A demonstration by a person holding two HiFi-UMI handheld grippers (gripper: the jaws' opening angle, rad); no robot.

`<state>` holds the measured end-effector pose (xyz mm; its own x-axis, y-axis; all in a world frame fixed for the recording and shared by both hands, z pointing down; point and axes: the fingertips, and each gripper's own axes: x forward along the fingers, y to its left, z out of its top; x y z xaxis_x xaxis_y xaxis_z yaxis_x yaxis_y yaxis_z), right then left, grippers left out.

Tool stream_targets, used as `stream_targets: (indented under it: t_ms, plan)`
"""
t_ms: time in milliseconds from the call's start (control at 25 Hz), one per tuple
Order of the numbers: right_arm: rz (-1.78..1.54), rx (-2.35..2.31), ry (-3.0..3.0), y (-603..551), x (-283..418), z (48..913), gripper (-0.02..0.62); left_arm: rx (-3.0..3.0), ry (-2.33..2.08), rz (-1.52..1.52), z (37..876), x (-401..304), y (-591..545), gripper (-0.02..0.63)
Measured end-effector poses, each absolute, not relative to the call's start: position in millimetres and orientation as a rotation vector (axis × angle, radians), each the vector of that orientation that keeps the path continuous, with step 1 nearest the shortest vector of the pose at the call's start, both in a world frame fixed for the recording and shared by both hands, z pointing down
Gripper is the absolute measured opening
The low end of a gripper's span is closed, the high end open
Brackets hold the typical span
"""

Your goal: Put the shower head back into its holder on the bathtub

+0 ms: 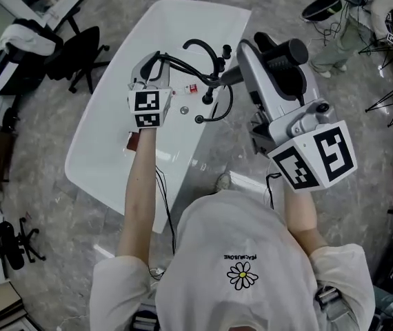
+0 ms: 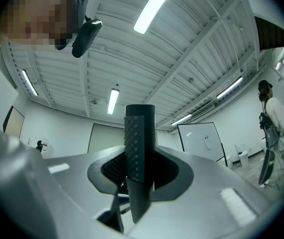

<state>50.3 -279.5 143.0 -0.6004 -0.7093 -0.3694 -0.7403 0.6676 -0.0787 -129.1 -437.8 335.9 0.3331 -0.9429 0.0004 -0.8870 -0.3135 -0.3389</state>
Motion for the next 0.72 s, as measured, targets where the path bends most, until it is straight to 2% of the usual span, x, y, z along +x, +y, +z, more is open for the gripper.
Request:
stream_targets:
  t_ms: [400,720]
  plan:
    - [0.13,-1.028,2.479,-250,64,119,0.112,-2.159,1.699,-0.139,256,-147,-396,0.064]
    - [0.149,-0.98,2.558,-245,43,123,0.11,-2.005,1.835,-0.247,236,-205,-366,0.064]
